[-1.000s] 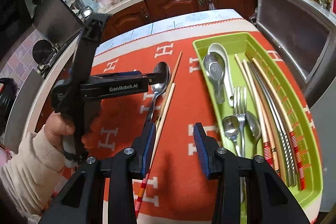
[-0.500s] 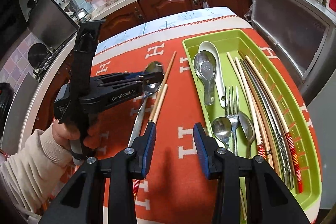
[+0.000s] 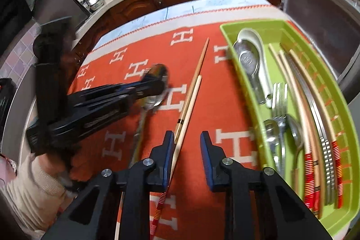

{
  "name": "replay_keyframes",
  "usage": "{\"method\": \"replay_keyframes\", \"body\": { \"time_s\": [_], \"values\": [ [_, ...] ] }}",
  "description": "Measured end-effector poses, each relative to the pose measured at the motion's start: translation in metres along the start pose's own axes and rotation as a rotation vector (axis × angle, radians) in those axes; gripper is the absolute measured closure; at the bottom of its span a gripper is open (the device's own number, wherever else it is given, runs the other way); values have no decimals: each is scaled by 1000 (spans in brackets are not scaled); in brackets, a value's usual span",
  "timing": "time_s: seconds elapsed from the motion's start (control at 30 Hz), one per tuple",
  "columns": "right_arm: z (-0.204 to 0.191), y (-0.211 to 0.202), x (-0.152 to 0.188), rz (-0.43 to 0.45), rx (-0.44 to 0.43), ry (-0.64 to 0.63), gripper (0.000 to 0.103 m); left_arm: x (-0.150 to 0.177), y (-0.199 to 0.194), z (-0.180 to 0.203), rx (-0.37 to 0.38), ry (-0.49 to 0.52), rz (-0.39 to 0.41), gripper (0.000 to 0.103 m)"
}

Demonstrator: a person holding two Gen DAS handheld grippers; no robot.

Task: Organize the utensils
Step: 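Close right tool on the red-banded chopstick while left tool holds spoon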

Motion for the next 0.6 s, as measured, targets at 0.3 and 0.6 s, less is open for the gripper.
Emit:
{"method": "replay_keyframes", "body": {
  "time_s": [0.3,0.6],
  "values": [
    [-3,33,-6,-63,29,42,88,27,-36,-27,-44,-146,6,99],
    [-22,42,-12,-74,106,-7,88,41,-42,-31,-21,-183,4,99]
  ]
}}
Point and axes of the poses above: each gripper's, at about its wrist camera, not at the fingertips, and y roughly the way its jaws point, z to its right, x to its underside, the point moved 8 cm from there along y, roughly the way its jaws point, and after that the axes turned 3 degrees about -z, right-handed, at the moved point
